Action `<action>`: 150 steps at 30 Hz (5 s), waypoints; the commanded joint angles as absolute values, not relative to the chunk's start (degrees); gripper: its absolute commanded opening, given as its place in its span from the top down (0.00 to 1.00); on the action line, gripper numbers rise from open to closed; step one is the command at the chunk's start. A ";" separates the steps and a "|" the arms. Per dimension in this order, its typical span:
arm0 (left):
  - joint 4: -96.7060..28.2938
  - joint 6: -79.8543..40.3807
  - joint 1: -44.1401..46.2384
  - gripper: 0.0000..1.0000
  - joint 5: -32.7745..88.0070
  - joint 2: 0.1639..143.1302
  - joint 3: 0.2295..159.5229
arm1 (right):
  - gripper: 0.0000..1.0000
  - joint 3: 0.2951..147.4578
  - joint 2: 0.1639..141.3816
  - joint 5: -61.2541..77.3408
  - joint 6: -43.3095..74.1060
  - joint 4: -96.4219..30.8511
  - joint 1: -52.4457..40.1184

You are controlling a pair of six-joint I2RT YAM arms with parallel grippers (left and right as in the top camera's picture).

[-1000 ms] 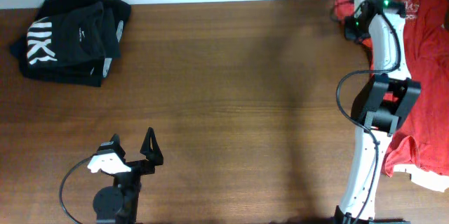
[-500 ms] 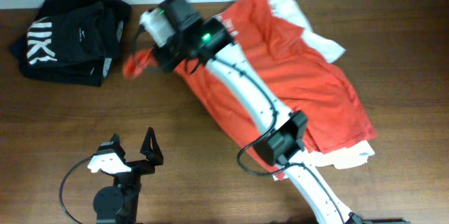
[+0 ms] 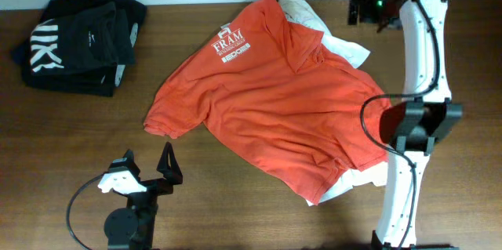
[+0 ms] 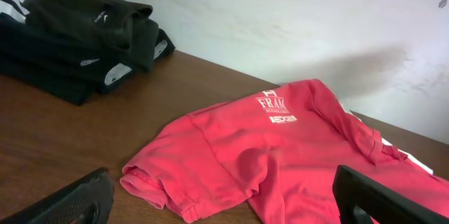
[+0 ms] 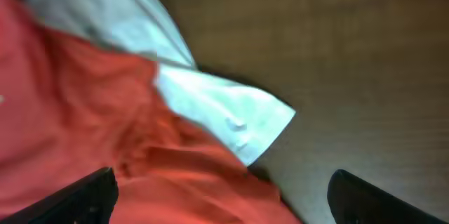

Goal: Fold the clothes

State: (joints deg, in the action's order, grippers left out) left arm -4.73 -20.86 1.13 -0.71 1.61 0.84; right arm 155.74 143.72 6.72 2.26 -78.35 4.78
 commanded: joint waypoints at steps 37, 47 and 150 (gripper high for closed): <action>-4.80 -21.39 1.34 0.01 -0.89 1.43 0.54 | 0.96 176.64 136.40 6.48 9.37 -88.29 1.89; -4.80 -21.39 1.34 0.01 -0.89 1.43 0.54 | 0.11 176.68 136.33 7.68 4.73 -97.32 -31.07; -21.12 -2.94 17.39 0.01 30.57 77.23 47.53 | 0.96 166.76 90.21 -2.22 17.06 -97.32 -22.44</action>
